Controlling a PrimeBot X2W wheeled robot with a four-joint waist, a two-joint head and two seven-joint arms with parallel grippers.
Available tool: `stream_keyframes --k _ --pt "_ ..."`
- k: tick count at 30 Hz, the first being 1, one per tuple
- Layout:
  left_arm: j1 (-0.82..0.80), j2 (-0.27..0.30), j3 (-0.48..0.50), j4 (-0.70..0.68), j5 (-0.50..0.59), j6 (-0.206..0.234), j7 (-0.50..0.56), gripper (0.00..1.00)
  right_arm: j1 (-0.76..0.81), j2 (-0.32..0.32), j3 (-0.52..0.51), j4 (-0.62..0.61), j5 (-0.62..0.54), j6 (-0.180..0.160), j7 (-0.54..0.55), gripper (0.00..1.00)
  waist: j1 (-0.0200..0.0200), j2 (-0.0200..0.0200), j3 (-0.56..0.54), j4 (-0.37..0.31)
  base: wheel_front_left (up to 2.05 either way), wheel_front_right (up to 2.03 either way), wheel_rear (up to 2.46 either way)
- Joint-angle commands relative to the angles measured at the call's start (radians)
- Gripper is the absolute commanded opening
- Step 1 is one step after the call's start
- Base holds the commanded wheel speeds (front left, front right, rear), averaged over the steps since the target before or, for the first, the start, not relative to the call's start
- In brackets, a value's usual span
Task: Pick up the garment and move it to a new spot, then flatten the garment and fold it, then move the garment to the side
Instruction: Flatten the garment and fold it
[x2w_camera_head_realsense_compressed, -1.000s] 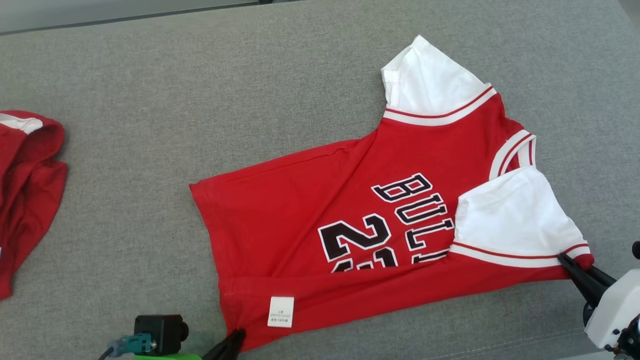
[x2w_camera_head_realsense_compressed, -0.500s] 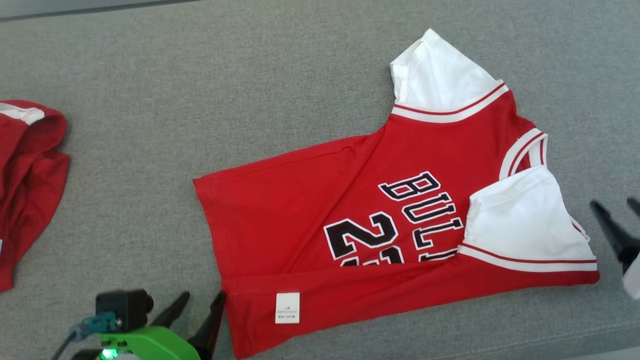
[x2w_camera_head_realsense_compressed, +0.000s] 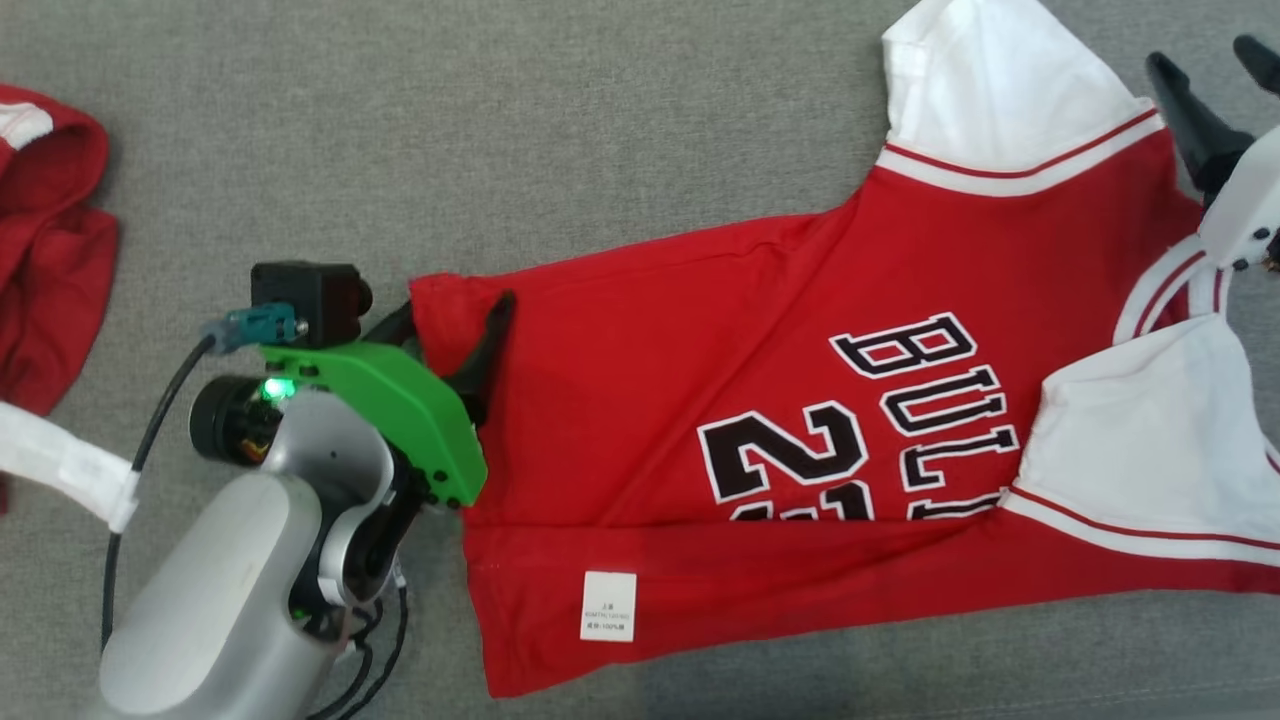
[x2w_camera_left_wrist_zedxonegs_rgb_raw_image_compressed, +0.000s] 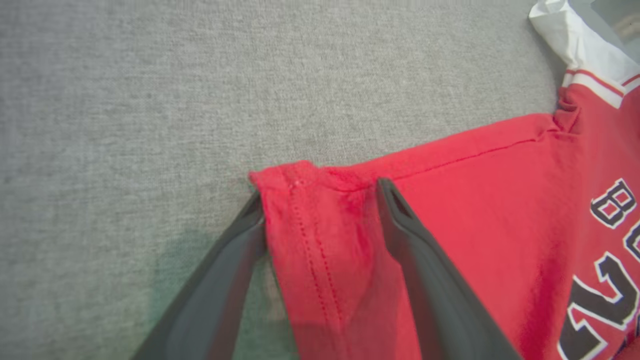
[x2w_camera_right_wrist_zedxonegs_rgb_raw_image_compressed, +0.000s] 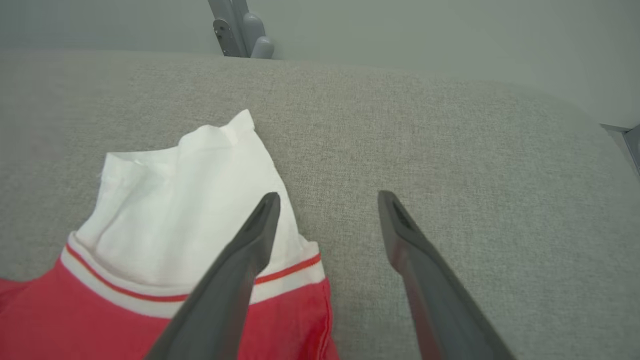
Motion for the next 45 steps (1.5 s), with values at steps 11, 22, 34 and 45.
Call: stream_keyframes --k 11,22,34,45 --pt "-0.129 -0.064 -0.065 0.146 0.05 -0.052 -0.019 1.0 -0.236 -0.044 0.195 0.212 0.023 -0.001 -0.035 1.0 -0.0002 0.0035 0.115 0.135 0.0 0.0 0.0" --pt "-0.103 -0.051 -0.098 0.085 0.036 -0.068 0.021 1.0 -0.283 -0.06 0.333 0.311 0.11 0.0 -0.066 1.0 -0.0002 0.0035 0.093 0.154 0.0 0.0 0.0" --pt "-0.116 -0.044 -0.099 0.067 -0.013 -0.106 0.051 0.0 -0.334 -0.072 0.391 0.379 0.18 -0.001 -0.135 0.0 -0.0002 0.0035 0.072 0.137 0.0 0.0 0.0" --pt "-0.202 -0.021 -0.021 0.111 -0.004 -0.085 0.001 0.0 -0.372 -0.061 0.412 0.434 0.214 -0.001 -0.259 0.0 -0.0002 0.0035 0.028 0.089 0.0 0.0 0.0"
